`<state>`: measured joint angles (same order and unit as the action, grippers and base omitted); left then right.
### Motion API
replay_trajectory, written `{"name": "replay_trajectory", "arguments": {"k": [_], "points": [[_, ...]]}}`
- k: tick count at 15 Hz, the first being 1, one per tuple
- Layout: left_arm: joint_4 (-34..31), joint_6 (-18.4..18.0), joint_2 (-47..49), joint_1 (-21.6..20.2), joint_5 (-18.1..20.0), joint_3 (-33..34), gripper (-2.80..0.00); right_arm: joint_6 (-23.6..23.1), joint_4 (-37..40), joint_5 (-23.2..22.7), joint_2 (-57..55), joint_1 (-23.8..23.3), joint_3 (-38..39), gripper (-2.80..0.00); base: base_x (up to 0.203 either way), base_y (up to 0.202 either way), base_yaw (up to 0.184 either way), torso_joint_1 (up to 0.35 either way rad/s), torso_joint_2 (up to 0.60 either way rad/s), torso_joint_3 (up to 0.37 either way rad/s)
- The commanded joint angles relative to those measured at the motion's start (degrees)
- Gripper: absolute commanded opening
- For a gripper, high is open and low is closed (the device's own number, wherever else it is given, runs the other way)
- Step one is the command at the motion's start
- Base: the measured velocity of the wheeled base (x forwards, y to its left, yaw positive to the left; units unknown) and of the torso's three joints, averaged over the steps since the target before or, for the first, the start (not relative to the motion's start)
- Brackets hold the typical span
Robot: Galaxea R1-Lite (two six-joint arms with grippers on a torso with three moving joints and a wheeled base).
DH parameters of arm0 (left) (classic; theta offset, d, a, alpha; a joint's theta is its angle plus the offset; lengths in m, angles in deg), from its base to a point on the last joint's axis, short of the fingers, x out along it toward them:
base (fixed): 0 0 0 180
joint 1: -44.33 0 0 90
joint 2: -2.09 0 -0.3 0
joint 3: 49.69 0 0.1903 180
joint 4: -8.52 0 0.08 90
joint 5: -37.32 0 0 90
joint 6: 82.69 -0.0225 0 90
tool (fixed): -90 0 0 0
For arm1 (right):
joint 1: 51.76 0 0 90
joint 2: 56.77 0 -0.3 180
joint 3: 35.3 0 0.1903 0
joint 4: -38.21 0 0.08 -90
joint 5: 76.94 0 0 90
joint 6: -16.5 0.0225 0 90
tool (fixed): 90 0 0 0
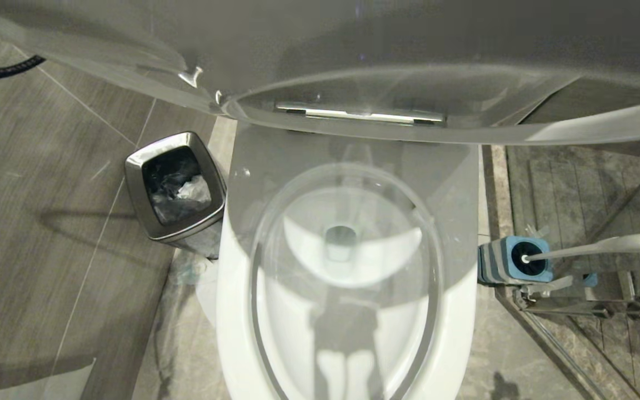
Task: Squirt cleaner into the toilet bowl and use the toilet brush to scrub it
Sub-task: Close the toilet lid
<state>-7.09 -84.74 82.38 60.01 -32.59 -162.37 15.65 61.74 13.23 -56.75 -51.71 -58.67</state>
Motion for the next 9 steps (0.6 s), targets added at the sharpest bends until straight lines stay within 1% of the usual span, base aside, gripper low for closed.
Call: {"name": "replay_trajectory", "arguments": {"k": [1,5,7,9], "points": [[-1.7,-0.3,-3.4,-1.1,0.1,1.7,-2.8,0.0,0.0,0.0,0.0,0.0,0.1,-2.8,0.0,0.0,0.0,0.002,0.0,0.125],[-4.0,-0.3,-7.1,-1.3,0.1,5.2,-2.8,0.0,0.0,0.0,0.0,0.0,0.1,-2.8,0.0,0.0,0.0,0.004,0.0,0.147],[-4.8,-0.2,-8.6,-1.3,0.0,6.8,-2.8,0.0,0.0,0.0,0.0,0.0,0.0,-2.8,0.0,0.0,0.0,0.003,0.01,0.041],[-4.9,-0.2,-9.7,-1.4,-1.2,7.6,-2.8,0.0,0.0,0.0,0.0,0.0,0.1,-2.8,0.0,0.0,0.0,0.0,0.0,0.0]]}}
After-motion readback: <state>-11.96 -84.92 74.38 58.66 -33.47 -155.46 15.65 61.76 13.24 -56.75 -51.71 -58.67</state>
